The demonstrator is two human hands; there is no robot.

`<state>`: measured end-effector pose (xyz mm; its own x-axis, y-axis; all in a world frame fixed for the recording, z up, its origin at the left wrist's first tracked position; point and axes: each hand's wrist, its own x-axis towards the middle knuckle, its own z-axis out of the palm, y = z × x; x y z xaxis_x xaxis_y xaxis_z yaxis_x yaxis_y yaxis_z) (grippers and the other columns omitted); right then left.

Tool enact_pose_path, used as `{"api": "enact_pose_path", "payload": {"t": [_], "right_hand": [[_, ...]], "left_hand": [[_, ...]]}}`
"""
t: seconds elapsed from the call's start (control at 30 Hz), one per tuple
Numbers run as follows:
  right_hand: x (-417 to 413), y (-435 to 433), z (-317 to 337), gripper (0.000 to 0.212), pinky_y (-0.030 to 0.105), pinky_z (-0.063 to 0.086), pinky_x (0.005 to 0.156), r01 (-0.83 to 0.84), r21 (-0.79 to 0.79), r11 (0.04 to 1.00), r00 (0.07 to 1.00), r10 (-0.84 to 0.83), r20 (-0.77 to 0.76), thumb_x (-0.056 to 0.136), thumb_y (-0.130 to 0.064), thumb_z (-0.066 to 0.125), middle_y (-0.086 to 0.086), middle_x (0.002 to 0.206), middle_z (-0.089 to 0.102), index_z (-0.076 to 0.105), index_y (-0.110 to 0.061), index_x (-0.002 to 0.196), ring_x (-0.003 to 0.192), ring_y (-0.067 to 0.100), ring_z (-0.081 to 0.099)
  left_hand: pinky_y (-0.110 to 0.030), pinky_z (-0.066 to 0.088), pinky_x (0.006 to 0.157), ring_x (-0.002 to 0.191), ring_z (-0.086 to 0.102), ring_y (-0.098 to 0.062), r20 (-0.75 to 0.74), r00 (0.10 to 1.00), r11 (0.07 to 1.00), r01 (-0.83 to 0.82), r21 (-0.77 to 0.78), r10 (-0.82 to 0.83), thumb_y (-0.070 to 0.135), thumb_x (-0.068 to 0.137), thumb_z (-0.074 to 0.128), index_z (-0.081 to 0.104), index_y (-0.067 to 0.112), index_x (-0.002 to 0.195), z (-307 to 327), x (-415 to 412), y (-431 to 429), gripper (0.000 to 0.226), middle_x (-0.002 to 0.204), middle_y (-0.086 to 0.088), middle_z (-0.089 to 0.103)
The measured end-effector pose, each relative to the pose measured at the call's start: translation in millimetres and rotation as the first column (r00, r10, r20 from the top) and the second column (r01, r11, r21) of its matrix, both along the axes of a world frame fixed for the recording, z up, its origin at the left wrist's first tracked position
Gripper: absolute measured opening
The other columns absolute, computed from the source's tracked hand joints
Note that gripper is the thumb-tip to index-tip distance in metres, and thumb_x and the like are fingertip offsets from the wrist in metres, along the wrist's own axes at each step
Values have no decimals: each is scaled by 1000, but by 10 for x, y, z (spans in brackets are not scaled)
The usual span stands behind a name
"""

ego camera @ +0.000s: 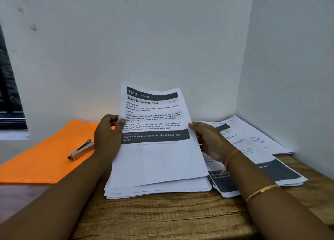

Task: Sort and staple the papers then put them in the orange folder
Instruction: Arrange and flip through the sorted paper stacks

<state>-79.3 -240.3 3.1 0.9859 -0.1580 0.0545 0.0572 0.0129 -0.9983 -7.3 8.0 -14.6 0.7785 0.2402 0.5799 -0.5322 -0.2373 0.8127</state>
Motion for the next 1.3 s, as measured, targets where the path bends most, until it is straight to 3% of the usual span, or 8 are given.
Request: {"api": "enact_pose_path", "payload": {"t": [0.13,0.27,0.37,0.47,0.6,0.77,1.03,1.3], "right_hand": [[-28,-10,38,29,43,49,93,-119,0,993,992,119,-52,93,0,44,12,115,67,63,-13,110,98,28,61],[-12,-78,42,42,38,50,88,-54,-10,999,990,52,-133,85,6,40,16,120,63,57,-7,122,96,29,58],[-16,-104,87,21,22,50,60,87,-234,968,981,-124,-149,84,7,39,12,85,61,57,-4,83,70,23,55],[1,-227,35,27,24,34,55,285,-708,646,919,-393,11,86,-2,43,2,69,41,35,-14,63,64,18,43],[-62,-382,-49,7,33,43,83,355,-858,370,826,-555,103,85,-14,47,9,101,60,53,-13,89,94,30,57],[-165,-567,-5,32,46,29,103,302,-920,249,734,-676,58,90,-23,48,10,128,55,56,-19,121,119,34,49],[-270,-767,-17,29,46,19,108,371,-921,118,565,-816,123,90,-20,47,13,128,52,59,-14,116,126,33,40],[-224,-844,-72,32,47,27,101,500,-865,46,479,-847,232,91,-14,43,16,123,48,59,-17,118,120,36,42]], "left_hand": [[-20,41,68,92,55,-16,-34,999,999,38,9,-38,17,92,59,56,13,101,-14,-5,-19,11,99,-3,60],[-26,43,73,91,60,-20,-86,993,996,85,-5,-85,17,92,59,61,6,107,-3,-9,-22,19,100,-7,65],[-20,44,59,76,59,-16,-153,983,995,103,16,-99,21,95,53,63,6,103,11,-35,-56,20,94,-3,64],[-19,49,52,66,59,-15,-281,937,977,211,-24,-209,25,97,50,61,11,89,-10,-60,-101,20,87,-1,64],[-37,48,75,81,59,-24,-283,953,967,164,196,-104,19,94,55,62,15,79,-68,-17,-53,17,89,-8,65],[-28,35,67,85,52,-20,-264,964,946,99,309,-15,19,94,55,66,5,95,-74,-9,-51,18,92,-5,61],[-35,41,76,88,55,-28,-284,956,934,30,357,78,19,92,56,66,1,92,-117,45,-9,21,98,-13,66],[-35,41,76,88,55,-24,-309,948,923,49,381,77,16,88,61,66,2,90,-142,65,9,15,98,-12,66]]}}
